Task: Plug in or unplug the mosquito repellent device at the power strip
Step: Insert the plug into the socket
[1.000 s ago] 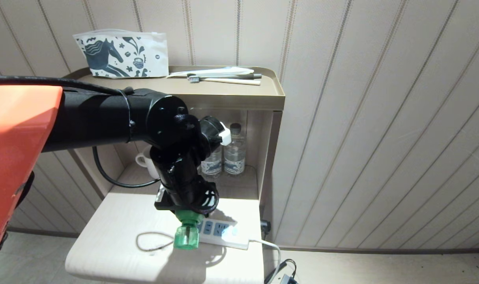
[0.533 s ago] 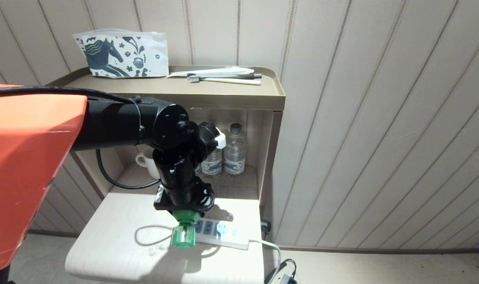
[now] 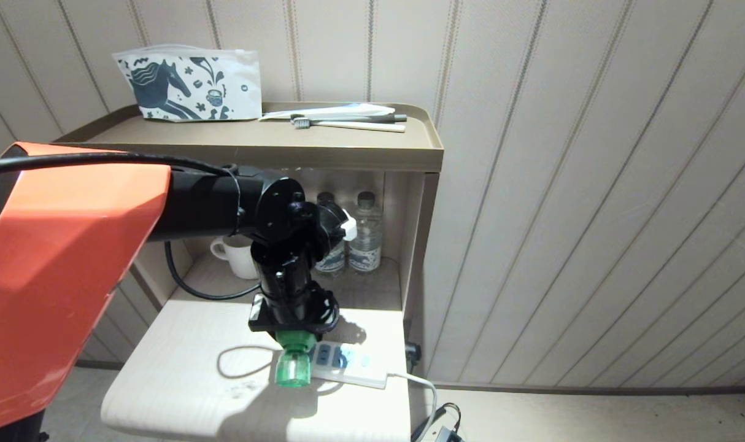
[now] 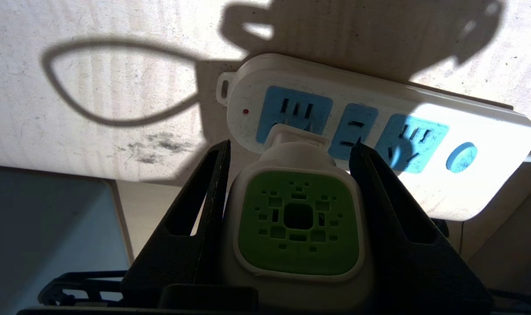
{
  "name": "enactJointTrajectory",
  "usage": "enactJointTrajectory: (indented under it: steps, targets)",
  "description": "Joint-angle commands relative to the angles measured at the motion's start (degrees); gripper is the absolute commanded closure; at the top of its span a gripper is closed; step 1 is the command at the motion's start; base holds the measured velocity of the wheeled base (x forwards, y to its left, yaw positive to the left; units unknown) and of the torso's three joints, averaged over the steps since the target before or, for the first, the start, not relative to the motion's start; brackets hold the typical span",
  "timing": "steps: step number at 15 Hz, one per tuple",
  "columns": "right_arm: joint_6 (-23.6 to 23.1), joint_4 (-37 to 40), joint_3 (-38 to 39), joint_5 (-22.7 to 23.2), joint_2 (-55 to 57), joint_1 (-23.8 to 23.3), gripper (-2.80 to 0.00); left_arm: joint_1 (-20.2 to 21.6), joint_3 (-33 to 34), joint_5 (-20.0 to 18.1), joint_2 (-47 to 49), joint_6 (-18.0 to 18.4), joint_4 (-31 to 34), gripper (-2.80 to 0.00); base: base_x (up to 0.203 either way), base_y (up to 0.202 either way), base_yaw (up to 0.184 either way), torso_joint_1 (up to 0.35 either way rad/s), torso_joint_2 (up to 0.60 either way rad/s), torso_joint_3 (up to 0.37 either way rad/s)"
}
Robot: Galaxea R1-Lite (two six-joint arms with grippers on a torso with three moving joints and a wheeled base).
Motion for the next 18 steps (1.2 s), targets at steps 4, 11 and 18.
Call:
enactJointTrajectory:
  steps: [4,11,18]
  targets:
    - [0.01,-0.08,0.0,0.0,-0.02,0.02,0.0,0.05,0.0,-0.01,0.18,-0.3,-0.73,0.0,0.0,0.0,0.0,0.0,0.0,0.0]
    - [0.01,-0.08,0.0,0.0,-0.02,0.02,0.0,0.14,0.0,0.07,0.97,-0.66,-1.08,0.0,0.0,0.0,0.0,0.0,0.0,0.0]
    - [0.01,-0.08,0.0,-0.02,0.06,0.02,0.0,0.84,0.32,-0.02,0.47,-0.66,-0.46,0.0,0.0,0.0,0.0,0.0,0.0,0.0]
